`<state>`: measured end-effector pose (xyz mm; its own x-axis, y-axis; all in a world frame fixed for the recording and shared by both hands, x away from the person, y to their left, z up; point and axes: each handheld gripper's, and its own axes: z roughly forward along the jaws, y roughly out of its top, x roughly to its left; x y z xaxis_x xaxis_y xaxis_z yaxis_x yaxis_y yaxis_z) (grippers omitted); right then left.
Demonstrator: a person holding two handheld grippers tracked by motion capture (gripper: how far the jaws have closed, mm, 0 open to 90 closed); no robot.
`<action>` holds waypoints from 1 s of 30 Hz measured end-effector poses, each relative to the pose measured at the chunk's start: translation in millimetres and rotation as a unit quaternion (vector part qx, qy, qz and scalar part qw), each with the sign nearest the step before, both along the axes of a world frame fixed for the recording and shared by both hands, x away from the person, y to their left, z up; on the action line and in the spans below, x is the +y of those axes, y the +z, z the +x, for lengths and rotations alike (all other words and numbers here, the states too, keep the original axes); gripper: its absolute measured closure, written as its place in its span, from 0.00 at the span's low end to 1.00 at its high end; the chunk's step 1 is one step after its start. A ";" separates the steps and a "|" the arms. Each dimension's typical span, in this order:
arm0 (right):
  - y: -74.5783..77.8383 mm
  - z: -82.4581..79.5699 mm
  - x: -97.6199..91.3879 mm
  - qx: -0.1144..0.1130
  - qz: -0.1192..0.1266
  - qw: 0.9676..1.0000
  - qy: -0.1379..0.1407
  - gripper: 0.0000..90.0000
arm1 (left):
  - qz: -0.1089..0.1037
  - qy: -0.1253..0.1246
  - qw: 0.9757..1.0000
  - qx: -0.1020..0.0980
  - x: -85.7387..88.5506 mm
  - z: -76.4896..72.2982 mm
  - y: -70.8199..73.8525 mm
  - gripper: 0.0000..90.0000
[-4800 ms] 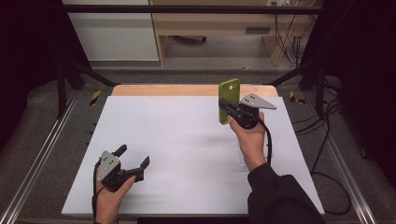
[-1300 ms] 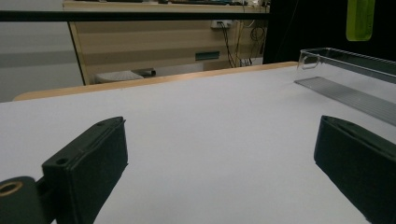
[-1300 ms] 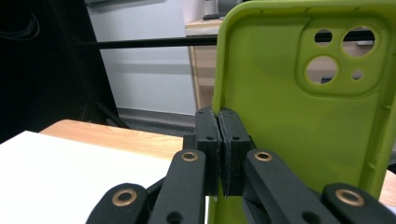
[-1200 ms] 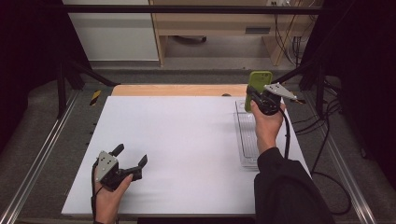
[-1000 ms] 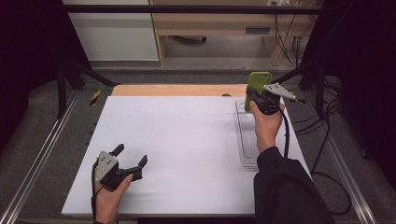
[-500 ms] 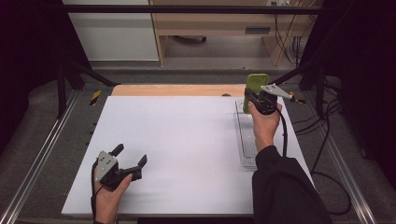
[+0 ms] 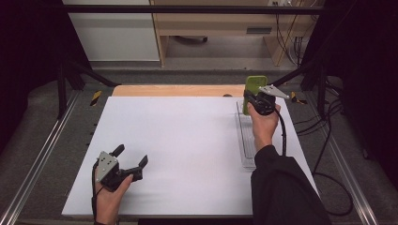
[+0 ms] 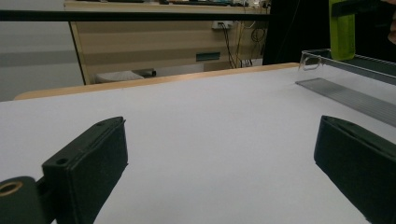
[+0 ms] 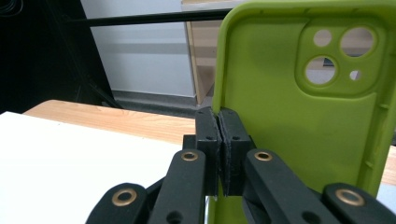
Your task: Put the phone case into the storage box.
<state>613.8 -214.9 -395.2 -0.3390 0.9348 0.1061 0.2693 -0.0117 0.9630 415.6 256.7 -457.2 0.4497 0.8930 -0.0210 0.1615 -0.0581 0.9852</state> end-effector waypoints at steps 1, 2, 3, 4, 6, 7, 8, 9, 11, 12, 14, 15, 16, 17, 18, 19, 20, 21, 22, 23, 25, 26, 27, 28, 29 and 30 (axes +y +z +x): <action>-0.8 0.5 0.5 0.001 0.000 1.000 0.000 0.98 | 0.000 0.000 1.000 0.000 0.1 0.1 0.0 0.02; -1.5 1.0 0.5 0.002 -0.002 1.000 0.000 0.98 | 0.000 0.000 1.000 0.000 0.2 0.1 0.0 0.02; -1.9 1.4 0.8 0.003 -0.001 1.000 0.000 0.98 | -0.001 0.000 1.000 0.000 0.3 0.1 -0.1 0.02; -2.3 1.7 0.7 0.003 -0.001 1.000 -0.001 0.98 | 0.000 0.000 1.000 0.000 0.2 0.2 -0.1 0.02; -3.3 2.6 0.4 0.005 -0.002 1.000 -0.001 0.98 | 0.000 0.000 1.000 0.000 0.2 0.3 -0.2 0.02; -3.7 2.9 0.3 0.005 -0.002 1.000 -0.002 0.98 | -0.001 -0.001 1.000 0.000 0.1 0.3 -0.2 0.02; -4.1 3.1 0.1 0.006 -0.002 1.000 -0.002 0.98 | 0.000 -0.001 1.000 0.000 0.1 0.3 -0.2 0.02; -4.5 3.4 -0.1 0.006 -0.002 1.000 -0.002 0.98 | 0.000 -0.001 1.000 0.000 0.2 0.3 -0.2 0.02; -4.8 3.8 -0.4 0.006 -0.003 1.000 -0.003 0.98 | -0.001 -0.001 1.000 0.000 0.3 0.4 -0.3 0.02; -4.9 3.9 -0.4 0.007 -0.002 1.000 -0.004 0.98 | -0.001 -0.001 1.000 0.000 0.4 0.4 -0.3 0.02; -5.4 4.4 -0.6 0.007 -0.002 1.000 -0.005 0.98 | -0.001 0.000 1.000 0.000 0.4 0.4 -0.3 0.02; -5.6 4.5 -0.7 0.007 -0.002 1.000 -0.004 0.98 | -0.001 0.000 1.000 0.000 0.4 0.3 -0.2 0.02; -5.9 4.8 -0.9 0.008 -0.003 1.000 -0.004 0.98 | -0.001 -0.001 1.000 0.000 0.4 0.3 -0.2 0.02; -6.1 5.0 -0.9 0.008 -0.002 1.000 -0.005 0.98 | -0.001 -0.001 1.000 0.000 0.4 0.3 -0.2 0.02; -6.5 5.2 -0.8 0.009 -0.002 1.000 -0.005 0.98 | -0.001 -0.001 1.000 0.000 0.4 0.3 -0.2 0.02; -7.0 5.6 -0.6 0.009 -0.002 1.000 -0.005 0.98 | -0.001 0.000 1.000 0.000 0.5 0.3 -0.2 0.02; -7.4 5.8 -0.5 0.010 -0.002 1.000 -0.005 0.98 | -0.001 0.000 1.000 0.000 0.5 0.3 -0.2 0.02; -7.9 6.0 -0.4 0.010 -0.003 1.000 -0.004 0.98 | -0.001 0.000 1.000 0.000 0.6 0.3 -0.2 0.02; -8.3 6.2 -0.2 0.011 -0.002 1.000 -0.004 0.98 | -0.001 0.000 1.000 -0.001 0.6 0.3 -0.2 0.02; -8.6 6.5 -0.1 0.011 -0.003 1.000 -0.005 0.98 | -0.001 0.000 1.000 -0.001 0.7 0.3 -0.2 0.02; -9.4 7.0 0.3 0.012 -0.003 1.000 -0.004 0.98 | 0.000 0.000 1.000 -0.001 0.8 0.3 0.0 0.02; -9.6 7.2 0.4 0.012 -0.002 1.000 -0.004 0.98 | -0.001 0.000 1.000 -0.001 0.8 0.3 0.0 0.02; -10.0 7.6 0.5 0.012 -0.003 1.000 -0.005 0.98 | -0.001 0.000 1.000 -0.001 0.8 0.2 0.1 0.02; -10.3 8.0 0.8 0.012 -0.003 1.000 -0.005 0.98 | -0.001 -0.001 1.000 -0.001 0.9 0.2 0.1 0.02; -10.6 8.2 1.0 0.013 -0.004 1.000 -0.005 0.98 | -0.001 0.000 1.000 -0.001 1.0 0.3 0.1 0.02; -10.9 8.4 1.1 0.014 -0.005 1.000 -0.005 0.98 | -0.001 0.000 1.000 -0.001 1.1 0.3 0.1 0.02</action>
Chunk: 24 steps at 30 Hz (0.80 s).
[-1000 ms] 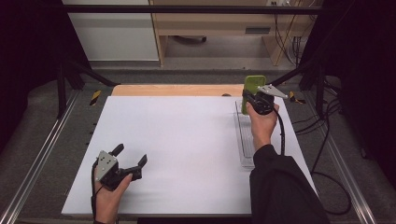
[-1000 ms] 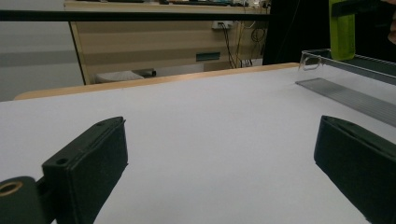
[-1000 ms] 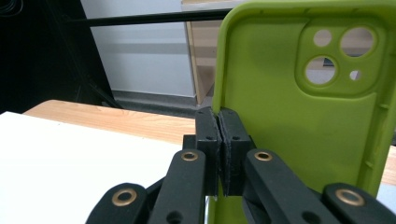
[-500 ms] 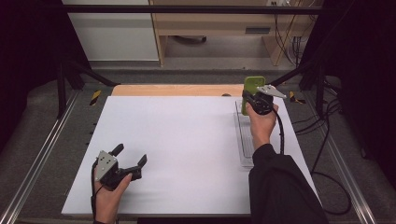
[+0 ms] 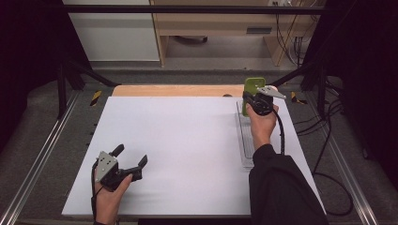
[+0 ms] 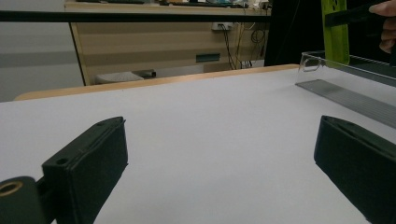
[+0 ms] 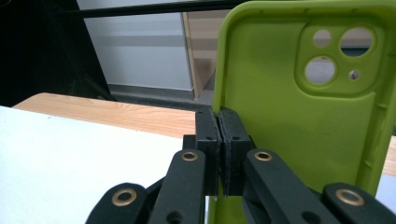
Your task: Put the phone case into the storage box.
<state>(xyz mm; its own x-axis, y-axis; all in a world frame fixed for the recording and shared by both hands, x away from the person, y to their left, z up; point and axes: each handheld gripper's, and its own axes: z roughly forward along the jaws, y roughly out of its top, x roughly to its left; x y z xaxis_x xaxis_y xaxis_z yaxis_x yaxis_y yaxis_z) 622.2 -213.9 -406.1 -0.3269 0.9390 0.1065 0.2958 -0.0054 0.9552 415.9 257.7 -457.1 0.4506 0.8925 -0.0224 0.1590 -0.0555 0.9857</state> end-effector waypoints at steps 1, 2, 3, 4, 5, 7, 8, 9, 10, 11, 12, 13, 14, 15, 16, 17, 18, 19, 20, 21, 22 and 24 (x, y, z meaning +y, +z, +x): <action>-0.4 0.3 0.2 0.000 0.000 1.000 0.000 0.98 | 0.000 0.000 1.000 0.000 0.1 0.0 0.0 0.02; -0.8 0.6 0.3 0.000 0.000 1.000 0.000 0.98 | 0.000 0.000 1.000 0.000 0.2 0.0 0.0 0.02; -1.3 0.9 0.4 0.001 -0.002 1.000 -0.001 0.98 | -0.002 0.000 1.000 -0.001 0.0 0.0 0.0 0.02; -1.8 1.2 0.3 0.001 -0.002 1.000 -0.001 0.98 | -0.002 0.000 1.000 -0.001 0.0 0.0 0.0 0.02; -2.2 1.5 0.3 0.001 -0.003 1.000 -0.001 0.98 | -0.002 0.001 1.000 -0.001 0.0 0.0 0.1 0.02; -3.3 2.3 0.6 0.001 -0.004 1.000 -0.001 0.98 | -0.002 0.001 1.000 -0.001 0.1 0.0 0.1 0.02; -3.6 2.4 0.8 0.002 -0.003 1.000 -0.001 0.98 | -0.002 0.001 1.000 -0.001 0.2 0.0 0.1 0.02; -4.0 2.8 0.9 0.003 -0.004 1.000 -0.001 0.98 | -0.002 0.001 1.000 -0.001 0.2 0.0 0.1 0.02; -4.5 3.3 1.0 0.003 -0.004 1.000 -0.001 0.98 | -0.002 0.001 1.000 -0.001 0.2 -0.1 0.1 0.02; -4.9 3.7 1.1 0.004 -0.003 1.000 -0.001 0.98 | -0.002 0.001 1.000 -0.002 0.3 -0.1 0.2 0.02; -5.5 4.3 1.3 0.003 -0.003 1.000 -0.001 0.98 | -0.002 0.001 1.000 -0.002 0.2 -0.1 0.2 0.02; -6.1 4.9 1.6 0.002 -0.002 1.000 0.000 0.98 | -0.002 0.000 1.000 -0.001 0.1 0.0 0.1 0.02; -6.7 5.5 1.9 0.001 -0.004 1.000 0.000 0.98 | -0.002 0.000 1.000 -0.001 0.0 0.0 0.1 0.02; -7.2 6.1 2.3 0.001 -0.003 1.000 0.000 0.98 | -0.001 -0.001 1.000 -0.002 0.0 0.1 0.1 0.02; -7.9 6.8 2.6 0.000 -0.003 1.000 0.000 0.98 | -0.001 -0.001 1.000 -0.002 0.0 0.1 0.2 0.02; -8.6 7.5 3.1 0.000 -0.004 1.000 -0.001 0.98 | -0.001 -0.001 1.000 -0.002 0.1 0.1 0.2 0.02; -9.2 8.2 3.6 0.000 -0.003 1.000 -0.001 0.98 | 0.000 -0.001 1.000 -0.002 0.1 0.1 0.2 0.02; -9.8 8.9 4.0 0.000 -0.004 1.000 -0.001 0.98 | 0.000 -0.001 1.000 -0.002 0.1 0.2 0.1 0.02; -10.4 9.6 4.4 0.000 -0.005 1.000 -0.003 0.98 | -0.001 0.000 1.000 -0.002 0.0 0.2 0.1 0.02; -11.0 10.1 4.5 0.000 -0.004 1.000 -0.003 0.98 | -0.001 -0.001 1.000 -0.002 0.0 0.2 0.1 0.02; -11.8 10.8 4.3 -0.001 -0.003 1.000 -0.003 0.98 | -0.001 -0.001 1.000 -0.002 0.1 0.2 0.1 0.02; -13.2 12.0 4.2 0.000 -0.003 1.000 -0.005 0.98 | -0.001 -0.001 1.000 -0.002 0.1 0.2 0.1 0.02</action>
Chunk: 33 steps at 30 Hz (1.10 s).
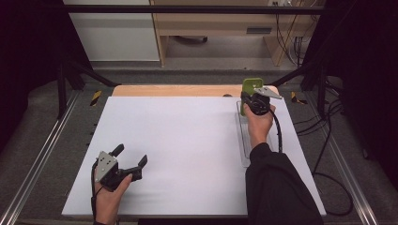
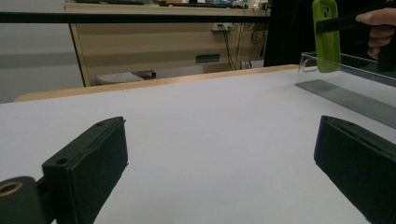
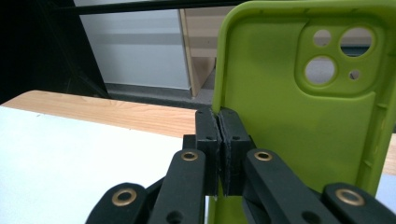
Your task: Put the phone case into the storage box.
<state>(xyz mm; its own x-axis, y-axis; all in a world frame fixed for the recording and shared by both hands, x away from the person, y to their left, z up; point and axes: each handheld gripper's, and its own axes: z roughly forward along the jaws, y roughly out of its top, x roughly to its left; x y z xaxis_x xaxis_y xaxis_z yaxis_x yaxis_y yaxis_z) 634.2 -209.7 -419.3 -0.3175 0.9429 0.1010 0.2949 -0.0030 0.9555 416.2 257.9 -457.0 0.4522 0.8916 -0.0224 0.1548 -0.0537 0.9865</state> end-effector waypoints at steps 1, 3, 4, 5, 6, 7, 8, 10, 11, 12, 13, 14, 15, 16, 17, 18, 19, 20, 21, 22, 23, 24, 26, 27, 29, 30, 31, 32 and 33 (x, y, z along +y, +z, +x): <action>-0.8 0.4 -0.2 0.000 0.000 1.000 -0.001 0.98 | 0.000 0.000 1.000 0.000 0.0 0.0 0.0 0.02; -2.7 1.3 -0.2 0.002 0.000 1.000 -0.003 0.98 | 0.000 0.000 1.000 0.000 -0.1 0.2 -0.1 0.02; -3.7 1.7 -0.1 0.002 -0.001 1.000 -0.004 0.98 | 0.000 0.000 1.000 0.000 -0.2 0.2 -0.1 0.02; -4.7 2.3 0.1 0.001 -0.002 1.000 -0.005 0.98 | 0.000 0.000 1.000 0.000 -0.2 0.2 -0.1 0.02; -5.4 2.6 0.4 0.002 -0.001 1.000 -0.006 0.98 | 0.000 0.000 1.000 0.000 -0.2 0.2 0.0 0.02; -6.1 3.1 0.8 0.002 0.000 1.000 -0.006 0.98 | 0.000 -0.001 1.000 0.000 -0.1 0.2 0.0 0.02; -6.7 3.6 1.1 0.002 -0.002 1.000 -0.007 0.98 | 0.000 -0.001 1.000 0.000 -0.1 0.2 0.0 0.02; -7.8 4.3 1.8 0.003 -0.002 1.000 -0.009 0.98 | 0.000 0.000 1.000 0.000 0.2 0.2 -0.1 0.02; -8.4 4.6 1.8 0.003 -0.002 1.000 -0.009 0.98 | 0.000 0.000 1.000 -0.001 0.2 0.2 0.0 0.02; -9.0 5.0 1.9 0.003 -0.002 1.000 -0.010 0.98 | 0.000 -0.001 1.000 -0.001 0.3 0.1 0.0 0.02; -9.6 5.3 1.8 0.003 -0.003 1.000 -0.011 0.98 | 0.000 -0.001 1.000 -0.001 0.3 0.1 0.1 0.02; -10.1 5.5 1.8 0.004 -0.002 1.000 -0.012 0.98 | 0.000 -0.001 1.000 -0.001 0.2 0.1 0.1 0.02; -10.7 6.0 1.7 0.004 -0.003 1.000 -0.013 0.98 | 0.000 -0.001 1.000 -0.001 0.2 0.1 0.1 0.02; -11.1 6.2 1.8 0.005 -0.003 1.000 -0.013 0.98 | 0.001 -0.002 1.000 -0.002 0.3 0.1 0.3 0.02; -11.4 6.4 2.0 0.005 -0.004 1.000 -0.013 0.98 | 0.001 -0.002 1.000 -0.002 0.4 0.0 0.3 0.02; -11.6 6.6 2.1 0.005 -0.004 1.000 -0.013 0.98 | 0.001 -0.002 1.000 -0.002 0.4 0.0 0.4 0.02; -11.9 6.8 2.2 0.006 -0.005 1.000 -0.013 0.98 | -0.001 -0.001 1.000 -0.002 0.3 -0.2 0.3 0.02; -12.3 6.9 2.4 0.005 -0.005 1.000 -0.012 0.98 | 0.001 -0.001 1.000 -0.002 0.6 -0.2 0.5 0.02; -12.8 7.1 2.7 0.005 -0.007 1.000 -0.012 0.98 | 0.001 -0.001 1.000 -0.002 0.7 -0.3 0.5 0.02; -13.3 7.3 3.1 0.006 -0.008 1.000 -0.012 0.98 | 0.001 -0.001 1.000 -0.002 0.8 -0.3 0.6 0.02; -13.9 7.5 3.3 0.005 -0.009 1.000 -0.012 0.98 | 0.001 -0.001 1.000 -0.002 0.9 -0.3 0.6 0.02; -14.3 7.6 3.6 0.006 -0.010 1.000 -0.012 0.98 | 0.001 -0.001 1.000 -0.002 0.9 -0.3 0.5 0.02; -15.0 8.0 3.8 0.005 -0.011 1.000 -0.011 0.98 | 0.001 -0.002 1.000 -0.002 0.7 -0.2 0.5 0.02; -15.3 8.0 4.1 0.005 -0.012 1.000 -0.010 0.98 | 0.001 -0.002 1.000 -0.002 0.7 -0.2 0.5 0.02; -15.7 8.1 4.6 0.005 -0.013 1.000 -0.009 0.98 | 0.001 -0.002 1.000 -0.002 0.5 -0.1 0.4 0.02; -15.9 8.1 4.8 0.005 -0.012 1.000 -0.009 0.98 | 0.001 -0.002 1.000 -0.002 0.5 -0.1 0.4 0.02; -16.1 8.1 5.0 0.004 -0.012 1.000 -0.010 0.98 | 0.001 -0.002 1.000 -0.002 0.5 -0.2 0.5 0.02; -16.4 8.2 5.0 0.005 -0.012 1.000 -0.010 0.98 | 0.001 -0.002 1.000 -0.002 0.6 -0.1 0.5 0.02; -16.7 8.2 5.0 0.005 -0.013 1.000 -0.010 0.98 | 0.001 -0.002 1.000 -0.002 0.6 -0.1 0.4 0.02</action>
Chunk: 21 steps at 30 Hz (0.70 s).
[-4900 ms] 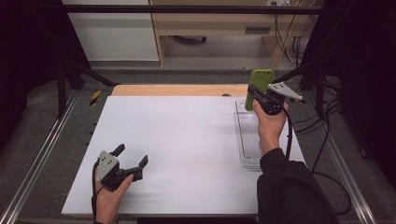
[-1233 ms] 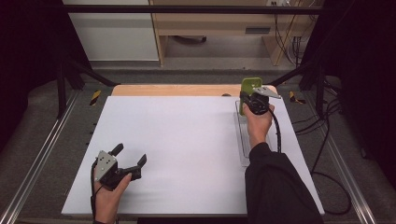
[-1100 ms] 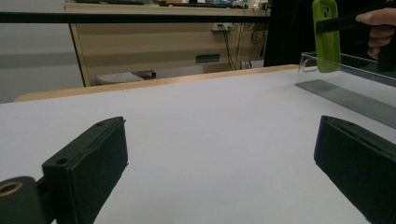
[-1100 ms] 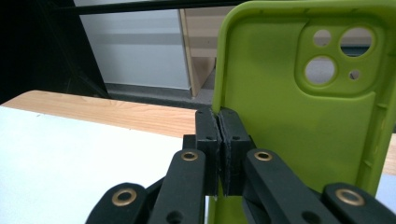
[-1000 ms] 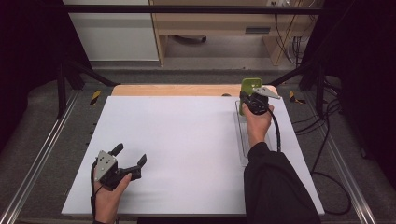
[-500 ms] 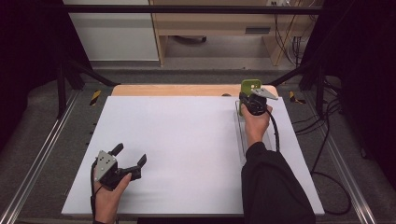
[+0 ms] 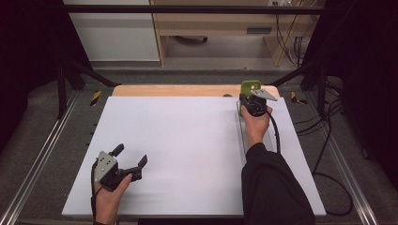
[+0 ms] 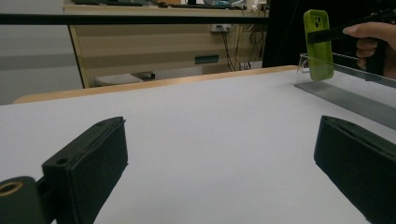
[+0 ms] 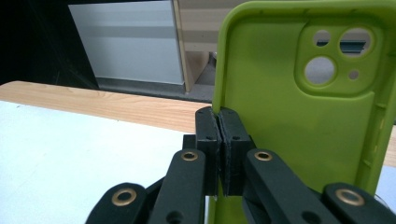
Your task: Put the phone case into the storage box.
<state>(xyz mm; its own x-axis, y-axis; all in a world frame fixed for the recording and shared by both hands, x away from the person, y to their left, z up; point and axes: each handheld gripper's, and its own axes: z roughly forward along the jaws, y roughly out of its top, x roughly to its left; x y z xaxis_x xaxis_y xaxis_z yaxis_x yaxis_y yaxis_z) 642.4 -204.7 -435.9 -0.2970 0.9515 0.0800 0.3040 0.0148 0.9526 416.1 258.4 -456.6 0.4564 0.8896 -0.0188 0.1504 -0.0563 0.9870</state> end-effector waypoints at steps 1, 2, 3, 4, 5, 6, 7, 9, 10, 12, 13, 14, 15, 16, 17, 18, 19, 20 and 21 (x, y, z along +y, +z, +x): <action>-0.3 0.1 0.0 0.000 0.000 1.000 0.000 0.98 | 0.000 0.000 1.000 0.000 0.0 0.0 0.0 0.02; -0.5 0.2 0.0 0.001 0.000 1.000 0.000 0.98 | 0.000 0.000 1.000 0.000 -0.1 -0.1 0.1 0.02; -0.8 0.3 0.0 0.003 0.000 1.000 0.000 0.98 | 0.000 0.000 1.000 0.000 -0.1 -0.1 0.1 0.02; -1.1 0.3 0.0 0.004 0.002 1.000 -0.002 0.98 | 0.000 0.000 1.000 0.000 -0.1 -0.1 0.1 0.02; -1.5 0.5 -0.1 0.004 0.002 1.000 -0.002 0.98 | 0.000 0.000 1.000 0.000 0.0 -0.1 0.0 0.02; -1.8 0.6 -0.1 0.005 0.002 1.000 -0.001 0.98 | 0.000 0.000 1.000 0.000 0.0 -0.1 0.0 0.02; -2.1 0.6 -0.1 0.006 0.002 1.000 -0.002 0.98 | 0.000 0.000 1.000 0.000 0.0 -0.1 0.0 0.02; -2.9 0.9 -0.4 0.008 0.002 1.000 -0.002 0.98 | 0.000 -0.001 1.000 0.000 -0.1 -0.1 0.0 0.02; -3.3 1.0 -0.4 0.008 0.001 1.000 -0.002 0.98 | 0.000 -0.001 1.000 0.000 -0.2 -0.1 0.0 0.02; -3.9 1.4 -0.4 0.009 0.000 1.000 -0.003 0.98 | -0.002 -0.001 1.000 0.000 -0.5 -0.1 -0.1 0.02; -4.1 1.6 -0.3 0.009 0.002 1.000 -0.003 0.98 | -0.002 -0.001 1.000 0.000 -0.6 -0.1 -0.1 0.02; -4.3 1.7 -0.1 0.010 0.003 1.000 -0.003 0.98 | -0.002 -0.001 1.000 0.000 -0.6 -0.1 -0.1 0.02; -4.5 1.8 0.3 0.012 0.004 1.000 -0.004 0.98 | -0.002 -0.001 1.000 0.000 -0.6 -0.2 0.0 0.02; -4.8 2.0 0.5 0.012 0.003 1.000 -0.003 0.98 | 0.000 -0.002 1.000 -0.001 -0.3 -0.1 0.1 0.02; -5.2 2.1 0.7 0.014 0.001 1.000 -0.004 0.98 | 0.000 -0.002 1.000 0.000 -0.3 -0.1 0.1 0.02; -5.5 2.1 0.8 0.015 0.001 1.000 -0.004 0.98 | 0.000 -0.002 1.000 0.000 -0.3 -0.1 0.1 0.02; -5.9 2.2 0.9 0.015 0.001 1.000 -0.004 0.98 | 0.000 -0.002 1.000 0.000 -0.3 -0.1 0.1 0.02; -6.0 2.2 0.8 0.016 0.000 1.000 -0.005 0.98 | 0.000 -0.002 1.000 0.000 -0.3 -0.2 0.1 0.02; -6.1 2.3 0.7 0.017 0.001 1.000 -0.005 0.98 | 0.000 -0.002 1.000 0.000 -0.3 -0.1 0.1 0.02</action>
